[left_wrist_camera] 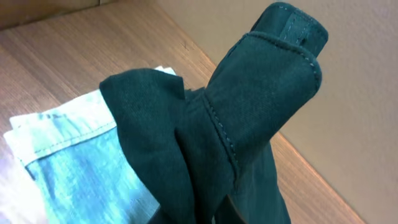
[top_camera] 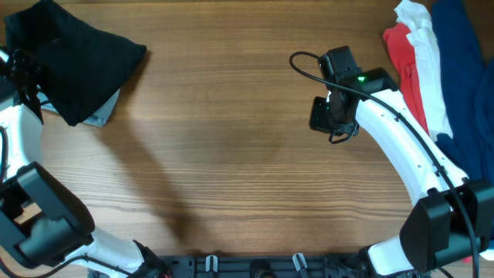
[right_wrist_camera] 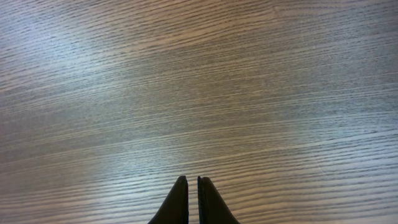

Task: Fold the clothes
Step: 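Place the shorts on the denim shorts and open the left gripper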

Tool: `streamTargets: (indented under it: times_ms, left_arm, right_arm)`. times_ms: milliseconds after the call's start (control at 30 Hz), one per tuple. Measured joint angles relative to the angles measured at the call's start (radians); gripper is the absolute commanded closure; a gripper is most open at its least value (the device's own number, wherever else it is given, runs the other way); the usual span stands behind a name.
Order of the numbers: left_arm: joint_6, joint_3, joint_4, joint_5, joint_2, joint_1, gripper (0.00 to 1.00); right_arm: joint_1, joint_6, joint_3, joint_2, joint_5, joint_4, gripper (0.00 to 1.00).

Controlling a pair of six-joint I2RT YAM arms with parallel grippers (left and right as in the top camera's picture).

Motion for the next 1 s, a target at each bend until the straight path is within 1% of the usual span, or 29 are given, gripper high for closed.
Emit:
streamTargets:
  times_ms: [133, 200, 467, 700, 733, 767, 800, 833, 1000]
  left_arm:
    - [-0.001, -0.001, 0.064, 0.000, 0.006, 0.000, 0.96]
    - [-0.003, -0.001, 0.068, -0.013, 0.006, 0.000, 0.96]
    - [-0.008, -0.001, -0.013, -0.113, 0.035, 0.006, 0.96]
    - [-0.011, -0.001, -0.060, -0.134, 0.070, 0.037, 0.96]
    - [-0.011, -0.001, -0.067, -0.134, 0.070, 0.042, 0.90]
    - [-0.011, -0.001, -0.075, -0.134, 0.070, 0.047, 0.68]
    - [-0.011, -0.001, -0.086, -0.134, 0.070, 0.052, 0.20]
    - [-0.014, -0.001, -0.103, -0.134, 0.070, 0.060, 0.00]
    - [-0.022, 0.000, -0.237, -0.142, 0.070, 0.123, 0.00]
  right_arm:
    - [0.000, 0.000, 0.000, 0.000, 0.000, -0.004, 0.93]
    - [0.000, 0.000, 0.000, 0.000, 0.000, -0.007, 0.93]
    - [0.000, 0.000, 0.000, 0.000, 0.000, -0.007, 0.93]
    - [0.000, -0.003, 0.000, 0.000, 0.000, -0.007, 0.92]
    - [0.000, -0.003, 0.000, 0.000, 0.000, -0.007, 0.92]
    - [0.000, -0.003, 0.000, 0.000, 0.000, -0.007, 0.92]
    - [0.000, -0.003, 0.000, 0.000, 0.000, -0.007, 0.92]
    - [0.000, -0.003, 0.000, 0.000, 0.000, -0.007, 0.92]
    - [0.000, -0.003, 0.000, 0.000, 0.000, -0.006, 0.92]
